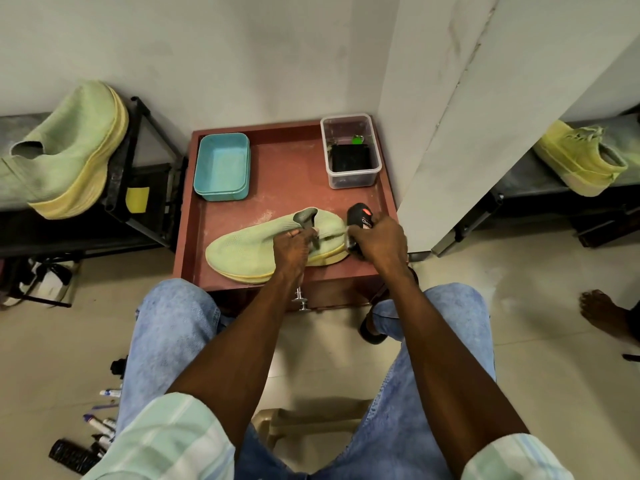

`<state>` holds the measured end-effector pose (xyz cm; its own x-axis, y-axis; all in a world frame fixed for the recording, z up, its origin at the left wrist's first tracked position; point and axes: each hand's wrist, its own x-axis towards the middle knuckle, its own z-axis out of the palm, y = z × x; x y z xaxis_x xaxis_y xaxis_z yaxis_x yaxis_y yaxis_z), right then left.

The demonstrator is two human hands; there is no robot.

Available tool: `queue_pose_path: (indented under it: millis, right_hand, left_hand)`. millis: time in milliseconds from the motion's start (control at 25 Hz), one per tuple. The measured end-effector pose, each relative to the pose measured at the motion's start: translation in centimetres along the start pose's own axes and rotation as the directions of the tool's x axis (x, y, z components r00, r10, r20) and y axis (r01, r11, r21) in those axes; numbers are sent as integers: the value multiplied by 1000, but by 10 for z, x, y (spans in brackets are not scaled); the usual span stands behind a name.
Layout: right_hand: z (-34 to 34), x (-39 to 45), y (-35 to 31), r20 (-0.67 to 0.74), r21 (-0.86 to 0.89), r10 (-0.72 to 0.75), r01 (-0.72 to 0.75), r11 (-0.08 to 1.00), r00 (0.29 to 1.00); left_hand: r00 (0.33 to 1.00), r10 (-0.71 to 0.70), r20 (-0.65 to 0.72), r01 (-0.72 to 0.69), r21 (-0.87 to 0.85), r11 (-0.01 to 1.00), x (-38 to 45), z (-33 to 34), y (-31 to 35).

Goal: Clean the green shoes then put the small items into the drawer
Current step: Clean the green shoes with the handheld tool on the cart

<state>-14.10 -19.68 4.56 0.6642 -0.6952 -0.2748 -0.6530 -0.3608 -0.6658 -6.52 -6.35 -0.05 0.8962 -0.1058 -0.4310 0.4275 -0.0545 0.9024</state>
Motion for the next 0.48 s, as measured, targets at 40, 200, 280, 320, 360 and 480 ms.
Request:
queue_pose_path:
  millis: [40,200,280,320,360,480]
  right_hand:
    - [4,-2,-3,29,64,-21,19,998,999]
    - [6,-6,-3,-7,44,14,-14,999,1000]
    - [4,-6,1,-39,3,35,-35,999,999]
    - [6,-7,1,-23,21,19,-18,1000,1000]
    - [7,-9,1,1,44,-12,12,999,1000]
    - [8,-8,4,3,-10,-7,7,1000,1000]
  left_hand:
    - [1000,0,-1,0,0,1000,1,1,0]
    - [999,-26,-29,25,-15,1000,-3,2,1]
    - [998,-41,-57,39,-23,999,-6,-2,2]
    - [998,-40,-57,39,-23,999,-7,-2,2]
    - [997,-42,-57,40,-25,999,-7,-2,2]
    - [995,-62,-83,60,-27,998,-7,-4,3]
